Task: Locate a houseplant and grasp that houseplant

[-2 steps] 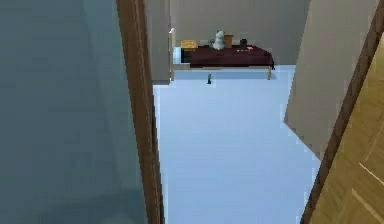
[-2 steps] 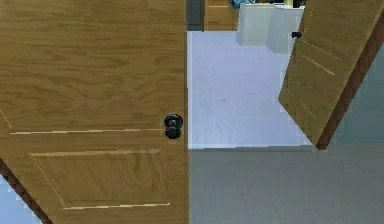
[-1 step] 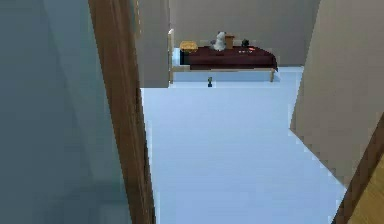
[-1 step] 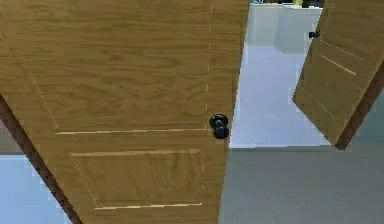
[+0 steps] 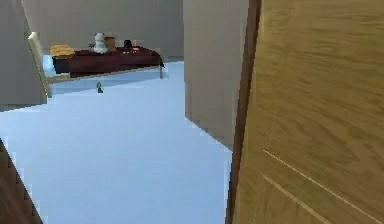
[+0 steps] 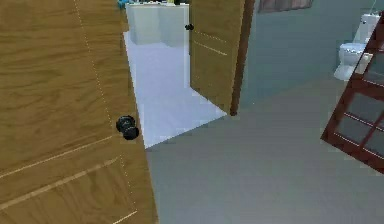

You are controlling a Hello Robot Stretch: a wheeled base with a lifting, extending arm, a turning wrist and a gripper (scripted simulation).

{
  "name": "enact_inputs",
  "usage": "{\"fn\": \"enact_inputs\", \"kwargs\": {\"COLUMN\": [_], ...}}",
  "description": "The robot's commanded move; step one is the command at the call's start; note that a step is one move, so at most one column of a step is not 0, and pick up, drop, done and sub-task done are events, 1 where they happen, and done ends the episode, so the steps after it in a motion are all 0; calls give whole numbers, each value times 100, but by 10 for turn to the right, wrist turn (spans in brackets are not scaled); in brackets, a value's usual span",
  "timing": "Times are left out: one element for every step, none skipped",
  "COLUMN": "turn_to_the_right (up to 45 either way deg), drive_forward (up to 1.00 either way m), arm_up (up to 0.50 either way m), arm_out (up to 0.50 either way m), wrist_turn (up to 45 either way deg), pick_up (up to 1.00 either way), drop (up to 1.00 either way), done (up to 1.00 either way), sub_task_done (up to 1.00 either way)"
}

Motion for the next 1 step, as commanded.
{"fn": "enact_inputs", "kwargs": {"turn_to_the_right": [0], "drive_forward": [50], "arm_up": [0], "arm_out": [0], "wrist_turn": [0], "pick_up": [0], "drop": [0], "done": [0], "sub_task_done": [0]}}
